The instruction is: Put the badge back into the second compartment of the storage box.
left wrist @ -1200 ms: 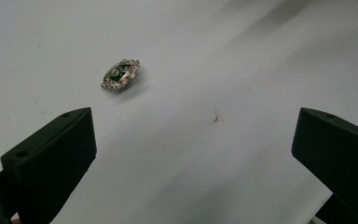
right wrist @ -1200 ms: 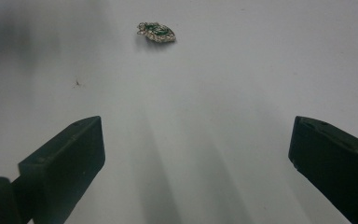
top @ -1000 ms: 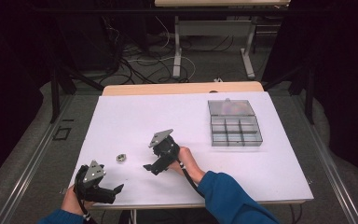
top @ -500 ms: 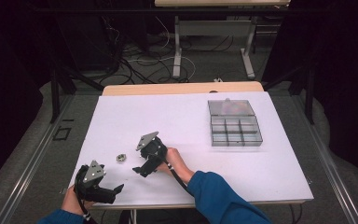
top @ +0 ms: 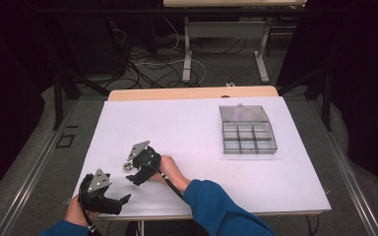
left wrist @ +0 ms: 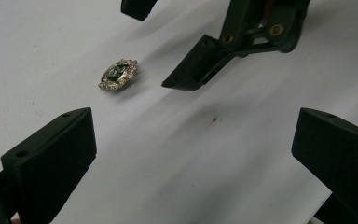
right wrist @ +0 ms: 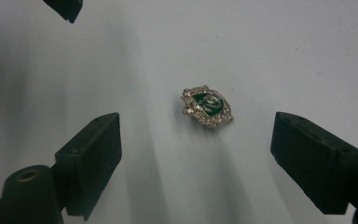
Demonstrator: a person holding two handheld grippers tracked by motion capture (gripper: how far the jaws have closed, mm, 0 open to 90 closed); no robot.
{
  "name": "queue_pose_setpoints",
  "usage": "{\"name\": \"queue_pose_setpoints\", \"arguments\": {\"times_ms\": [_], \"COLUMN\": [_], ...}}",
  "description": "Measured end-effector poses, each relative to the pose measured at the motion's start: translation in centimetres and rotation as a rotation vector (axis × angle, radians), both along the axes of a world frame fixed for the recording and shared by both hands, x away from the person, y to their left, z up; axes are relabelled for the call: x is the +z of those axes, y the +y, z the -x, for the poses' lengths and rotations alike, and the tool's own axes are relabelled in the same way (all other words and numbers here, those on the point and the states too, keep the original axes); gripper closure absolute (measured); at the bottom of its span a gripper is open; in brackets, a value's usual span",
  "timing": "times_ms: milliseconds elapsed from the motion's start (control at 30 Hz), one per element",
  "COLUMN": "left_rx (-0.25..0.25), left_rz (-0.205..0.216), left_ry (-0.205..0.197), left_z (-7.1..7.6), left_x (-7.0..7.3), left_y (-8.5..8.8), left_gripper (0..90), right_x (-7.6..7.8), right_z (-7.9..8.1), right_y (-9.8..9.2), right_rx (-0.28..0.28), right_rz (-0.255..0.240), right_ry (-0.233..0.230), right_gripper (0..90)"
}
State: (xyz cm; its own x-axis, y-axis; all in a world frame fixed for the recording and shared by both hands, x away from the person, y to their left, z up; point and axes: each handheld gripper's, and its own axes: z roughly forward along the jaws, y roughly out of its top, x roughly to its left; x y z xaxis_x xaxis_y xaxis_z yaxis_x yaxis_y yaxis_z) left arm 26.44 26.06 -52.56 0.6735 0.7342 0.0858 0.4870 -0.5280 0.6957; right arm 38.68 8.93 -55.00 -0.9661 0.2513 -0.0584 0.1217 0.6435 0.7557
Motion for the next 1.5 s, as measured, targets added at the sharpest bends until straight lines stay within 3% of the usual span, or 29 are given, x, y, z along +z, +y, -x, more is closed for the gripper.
{"name": "queue_pose_setpoints", "arguments": {"times_ms": [400,867,1100,1500], "left_rx": [-0.008,-0.006,-0.006,-0.004], "left_rz": [-0.002,0.004,0.004,0.007], "left_ry": [0.006,0.004,0.005,0.011], "left_z": [0.0,-0.1,-0.1,-0.1], "left_x": [0.0,-0.1,-0.1,-0.1], "left_y": [0.0,0.0,0.0,0.0], "left_gripper": [0.1,0.1,0.1,0.2], "right_x": [-0.9,-1.6,-1.7,-1.2], "right_z": [-0.3,-0.7,-0.8,-0.6], "right_y": [1.4,2.3,2.3,2.0], "right_rx": [-0.005,-0.003,-0.006,-0.04], "right_rz": [0.007,0.017,0.009,-0.012], "right_ry": [-0.037,-0.053,-0.049,-0.058], "right_gripper": [46.8,57.0,57.4,71.0]}}
